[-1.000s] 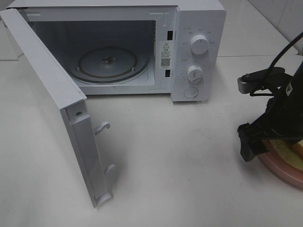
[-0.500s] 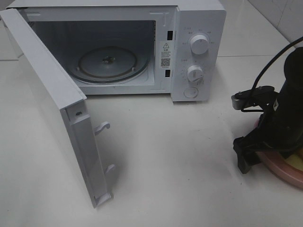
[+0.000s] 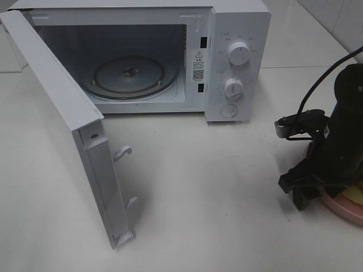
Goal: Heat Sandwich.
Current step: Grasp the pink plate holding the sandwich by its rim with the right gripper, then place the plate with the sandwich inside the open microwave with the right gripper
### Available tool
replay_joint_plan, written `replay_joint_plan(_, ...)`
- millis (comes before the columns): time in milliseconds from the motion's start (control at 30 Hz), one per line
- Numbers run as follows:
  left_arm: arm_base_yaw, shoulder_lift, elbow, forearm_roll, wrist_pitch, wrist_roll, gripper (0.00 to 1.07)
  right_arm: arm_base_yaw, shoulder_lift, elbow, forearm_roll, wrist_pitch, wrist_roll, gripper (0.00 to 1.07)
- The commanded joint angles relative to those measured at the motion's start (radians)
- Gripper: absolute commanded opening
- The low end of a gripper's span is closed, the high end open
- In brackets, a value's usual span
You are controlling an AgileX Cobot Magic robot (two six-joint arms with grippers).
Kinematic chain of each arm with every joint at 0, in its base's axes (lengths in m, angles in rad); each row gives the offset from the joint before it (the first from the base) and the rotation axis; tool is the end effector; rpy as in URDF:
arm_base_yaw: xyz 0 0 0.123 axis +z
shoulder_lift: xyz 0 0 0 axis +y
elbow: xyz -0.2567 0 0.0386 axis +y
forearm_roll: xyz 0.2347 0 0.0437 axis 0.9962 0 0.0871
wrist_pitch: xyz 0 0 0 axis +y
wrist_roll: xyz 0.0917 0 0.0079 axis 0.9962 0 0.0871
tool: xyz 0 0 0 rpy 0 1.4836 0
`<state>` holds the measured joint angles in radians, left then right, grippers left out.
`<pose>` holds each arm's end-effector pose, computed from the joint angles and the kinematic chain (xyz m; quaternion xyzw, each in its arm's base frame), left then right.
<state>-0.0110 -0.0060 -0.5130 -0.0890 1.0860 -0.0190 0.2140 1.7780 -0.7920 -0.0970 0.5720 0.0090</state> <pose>0.0065 -0.0073 0.2721 -0.0007 0.8540 -0.0522 0.5176 0.2608 0.0517 0.1032 -0.1413 0.9883 -0.0225 0.0527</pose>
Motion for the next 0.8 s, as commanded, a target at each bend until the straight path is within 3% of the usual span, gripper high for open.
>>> replay_joint_plan(33,-0.006,-0.015,-0.001,-0.009,-0.014,0.002,1.0,-0.002,0.002,-0.006,-0.014,-0.001,-0.009,0.38)
replay_joint_plan(100,-0.006,-0.015,-0.001,-0.009,-0.014,0.002,1.0,-0.002,0.002,-0.006,-0.021,-0.001,0.012,0.24)
replay_joint_plan(133,-0.006,-0.015,-0.001,-0.009,-0.014,0.002,1.0,-0.002,0.002,-0.006,-0.021,-0.001,0.012,0.24)
replay_joint_plan(167,-0.006,-0.015,-0.001,-0.009,-0.014,0.002,1.0,-0.002,0.002,-0.006,-0.038,-0.001,0.043,0.09)
replay_joint_plan(233,-0.006,-0.015,-0.001,-0.009,-0.014,0.002,1.0,-0.002,0.002,-0.006,-0.051,0.0,0.051,0.0)
replay_joint_plan(800,-0.006,-0.015,-0.001,-0.009,-0.014,0.002,1.0,0.002,0.002,-0.006,-0.114,0.018,0.137,0.0)
